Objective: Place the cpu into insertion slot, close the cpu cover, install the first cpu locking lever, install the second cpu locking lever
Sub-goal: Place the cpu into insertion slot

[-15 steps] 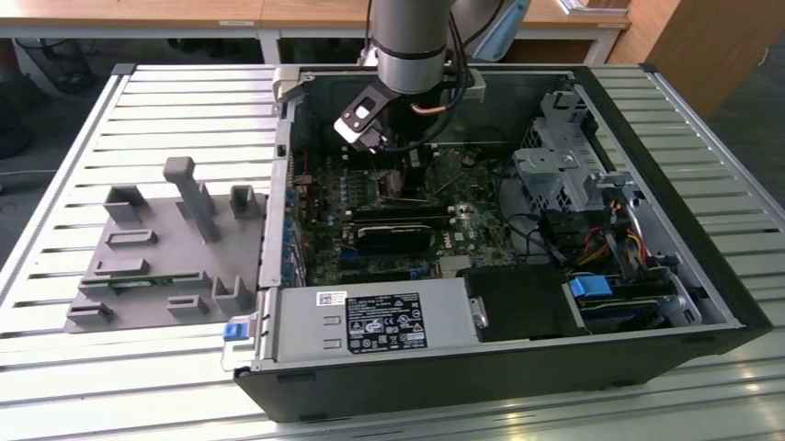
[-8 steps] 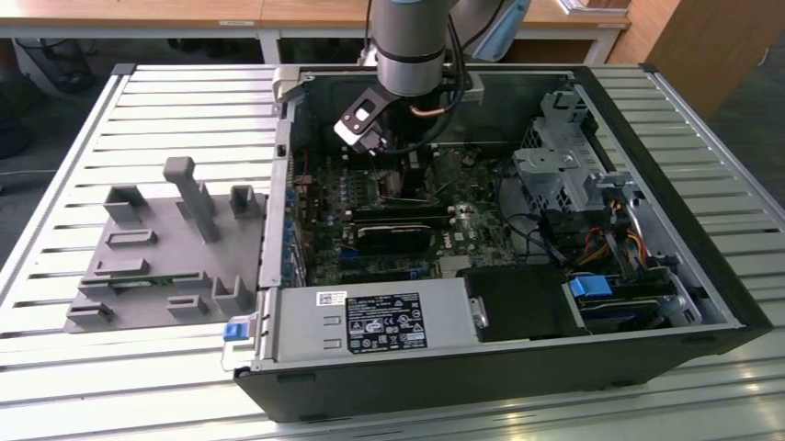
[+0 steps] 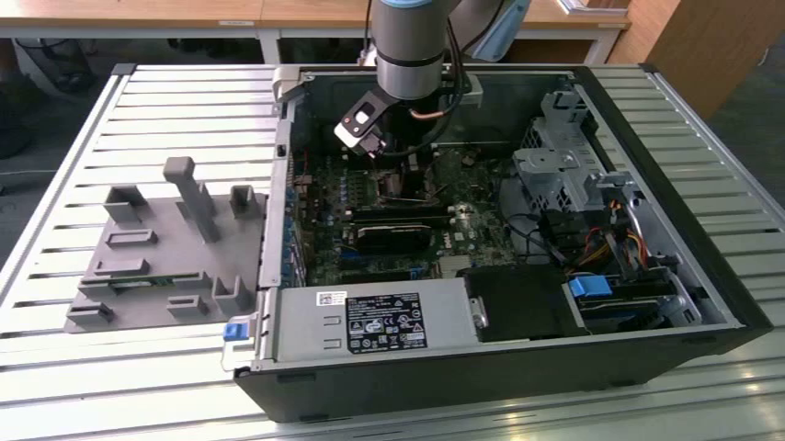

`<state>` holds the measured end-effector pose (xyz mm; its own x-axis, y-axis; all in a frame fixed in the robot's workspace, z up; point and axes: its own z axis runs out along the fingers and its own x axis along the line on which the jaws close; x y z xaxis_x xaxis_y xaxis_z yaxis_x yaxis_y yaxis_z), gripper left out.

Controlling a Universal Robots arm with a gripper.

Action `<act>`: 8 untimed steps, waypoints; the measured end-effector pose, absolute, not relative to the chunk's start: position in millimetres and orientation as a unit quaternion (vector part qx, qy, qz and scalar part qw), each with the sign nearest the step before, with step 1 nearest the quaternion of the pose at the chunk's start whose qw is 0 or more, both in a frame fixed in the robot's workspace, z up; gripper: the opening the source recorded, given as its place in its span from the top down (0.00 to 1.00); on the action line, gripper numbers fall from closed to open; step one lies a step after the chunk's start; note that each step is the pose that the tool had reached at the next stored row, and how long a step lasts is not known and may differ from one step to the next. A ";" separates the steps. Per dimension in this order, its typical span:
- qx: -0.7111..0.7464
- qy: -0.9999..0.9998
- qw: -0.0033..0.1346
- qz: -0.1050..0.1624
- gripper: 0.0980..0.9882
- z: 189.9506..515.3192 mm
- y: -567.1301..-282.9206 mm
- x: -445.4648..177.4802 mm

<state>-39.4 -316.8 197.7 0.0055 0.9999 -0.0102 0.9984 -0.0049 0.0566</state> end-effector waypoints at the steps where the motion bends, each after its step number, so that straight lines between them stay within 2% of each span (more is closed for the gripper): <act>1: 0.709 0.705 0.024 0.016 0.50 197.1 -316.6 -39.4; 8: 0.709 0.704 0.024 0.016 0.50 193.6 -315.3 -39.4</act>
<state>-39.4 -315.3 193.6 0.0077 0.9999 -0.0120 0.9984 -0.0070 0.0564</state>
